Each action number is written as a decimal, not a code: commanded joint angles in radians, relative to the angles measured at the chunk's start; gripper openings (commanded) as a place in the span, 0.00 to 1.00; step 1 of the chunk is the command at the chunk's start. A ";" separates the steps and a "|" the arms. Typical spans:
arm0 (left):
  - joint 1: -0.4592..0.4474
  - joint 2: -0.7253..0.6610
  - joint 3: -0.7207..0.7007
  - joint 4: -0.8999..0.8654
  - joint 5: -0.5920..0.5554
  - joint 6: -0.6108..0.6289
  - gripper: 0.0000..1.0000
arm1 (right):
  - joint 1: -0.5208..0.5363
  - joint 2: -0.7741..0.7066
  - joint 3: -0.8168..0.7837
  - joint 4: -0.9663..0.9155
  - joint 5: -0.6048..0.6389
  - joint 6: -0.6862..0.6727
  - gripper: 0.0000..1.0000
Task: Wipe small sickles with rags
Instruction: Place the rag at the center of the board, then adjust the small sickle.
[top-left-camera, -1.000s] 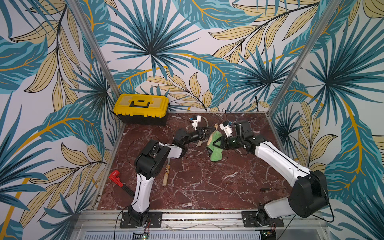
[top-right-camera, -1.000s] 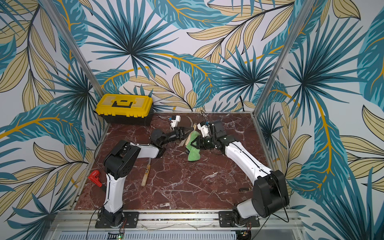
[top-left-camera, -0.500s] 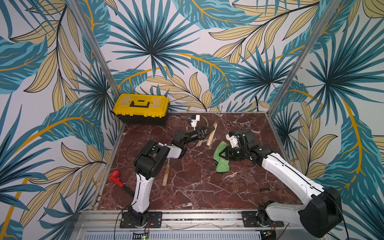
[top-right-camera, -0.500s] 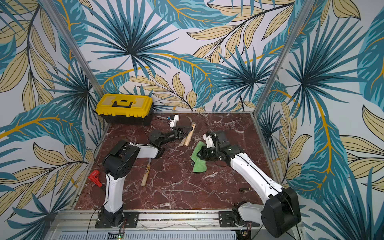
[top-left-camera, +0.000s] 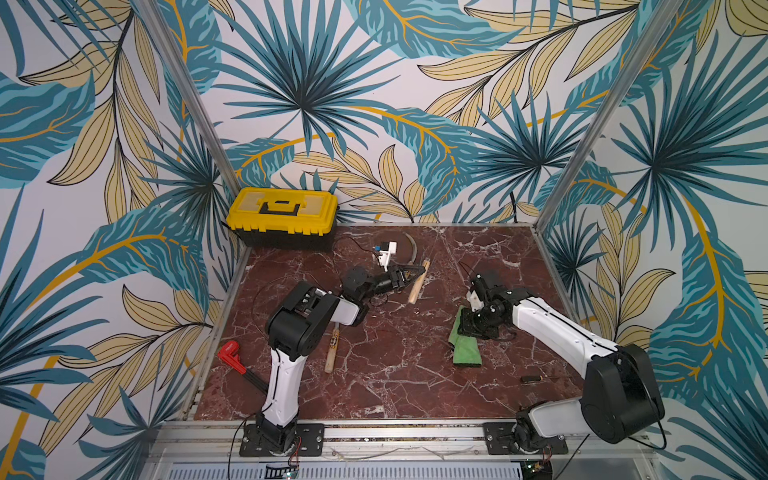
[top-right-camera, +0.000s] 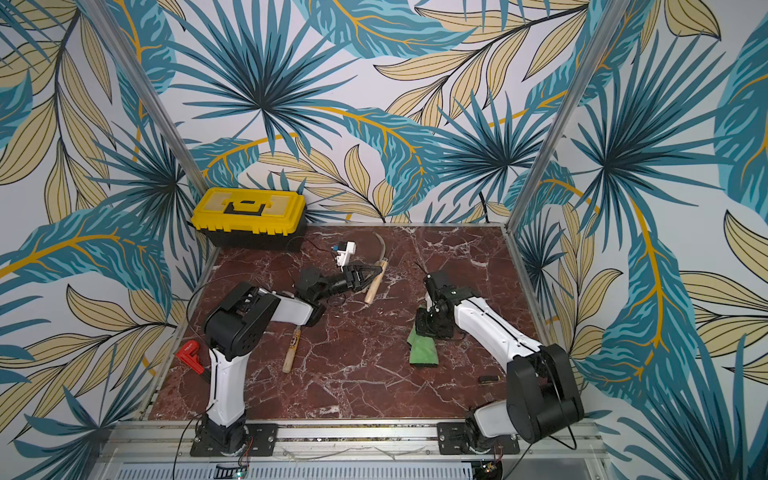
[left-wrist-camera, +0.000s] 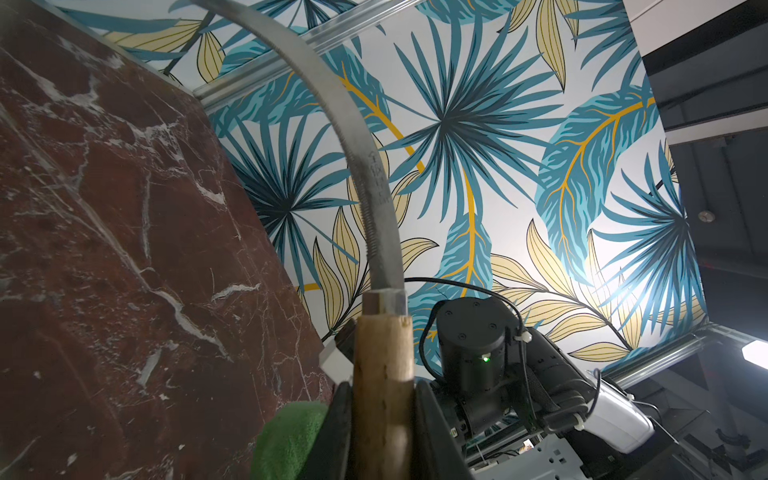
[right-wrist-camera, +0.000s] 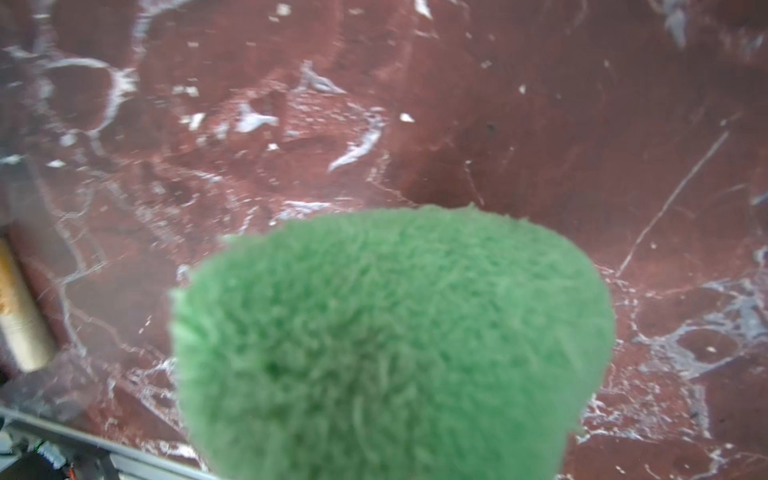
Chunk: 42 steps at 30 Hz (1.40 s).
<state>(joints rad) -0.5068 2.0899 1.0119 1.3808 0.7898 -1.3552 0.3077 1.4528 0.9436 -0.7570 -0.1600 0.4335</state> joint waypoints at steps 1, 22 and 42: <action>0.004 -0.038 -0.019 0.038 0.008 0.032 0.00 | -0.006 0.043 -0.011 0.007 0.025 0.005 0.45; 0.002 -0.032 -0.087 -0.038 -0.086 0.104 0.00 | -0.006 -0.095 0.132 -0.207 0.172 0.034 0.75; -0.021 -0.049 -0.088 -0.090 -0.078 0.140 0.00 | 0.095 0.174 0.445 0.229 -0.017 0.305 0.63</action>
<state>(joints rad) -0.5240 2.0785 0.9188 1.2846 0.7113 -1.2373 0.3916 1.5913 1.3605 -0.5926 -0.1547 0.6849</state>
